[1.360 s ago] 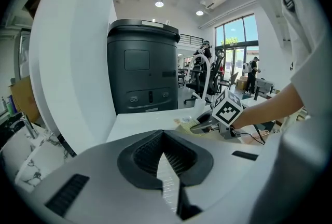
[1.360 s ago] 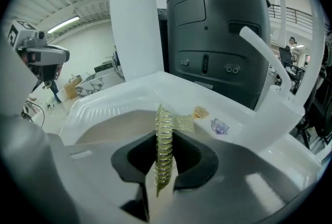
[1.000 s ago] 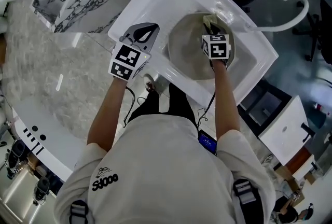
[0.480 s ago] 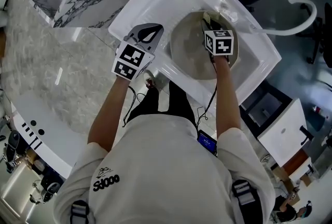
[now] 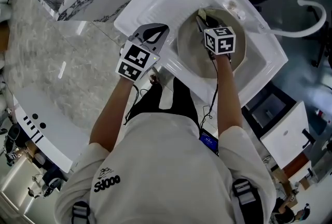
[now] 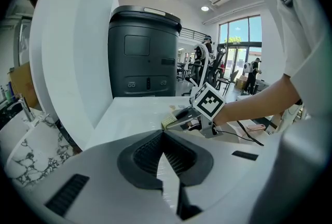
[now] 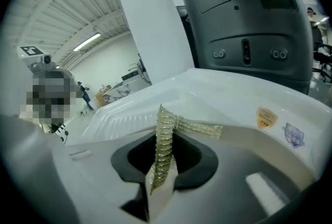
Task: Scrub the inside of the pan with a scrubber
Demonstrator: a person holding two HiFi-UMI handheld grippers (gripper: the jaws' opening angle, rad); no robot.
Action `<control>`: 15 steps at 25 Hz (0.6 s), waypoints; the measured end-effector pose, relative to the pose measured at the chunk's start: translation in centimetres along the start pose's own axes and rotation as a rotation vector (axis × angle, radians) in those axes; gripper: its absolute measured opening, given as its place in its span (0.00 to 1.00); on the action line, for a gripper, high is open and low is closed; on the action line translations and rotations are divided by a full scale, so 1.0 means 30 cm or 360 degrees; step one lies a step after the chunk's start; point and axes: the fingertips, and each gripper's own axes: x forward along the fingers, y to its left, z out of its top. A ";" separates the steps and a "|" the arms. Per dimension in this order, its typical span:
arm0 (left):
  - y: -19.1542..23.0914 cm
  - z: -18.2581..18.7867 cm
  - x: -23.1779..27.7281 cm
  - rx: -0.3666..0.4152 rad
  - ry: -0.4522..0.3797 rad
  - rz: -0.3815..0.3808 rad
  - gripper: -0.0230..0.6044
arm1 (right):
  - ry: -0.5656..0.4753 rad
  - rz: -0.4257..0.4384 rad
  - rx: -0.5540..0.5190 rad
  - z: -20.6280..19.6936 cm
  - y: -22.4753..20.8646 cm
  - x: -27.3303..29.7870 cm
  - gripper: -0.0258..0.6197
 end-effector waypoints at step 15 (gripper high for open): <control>-0.026 -0.008 -0.009 -0.0009 -0.0032 -0.0026 0.04 | 0.0007 0.0639 -0.0160 -0.021 0.232 -0.029 0.17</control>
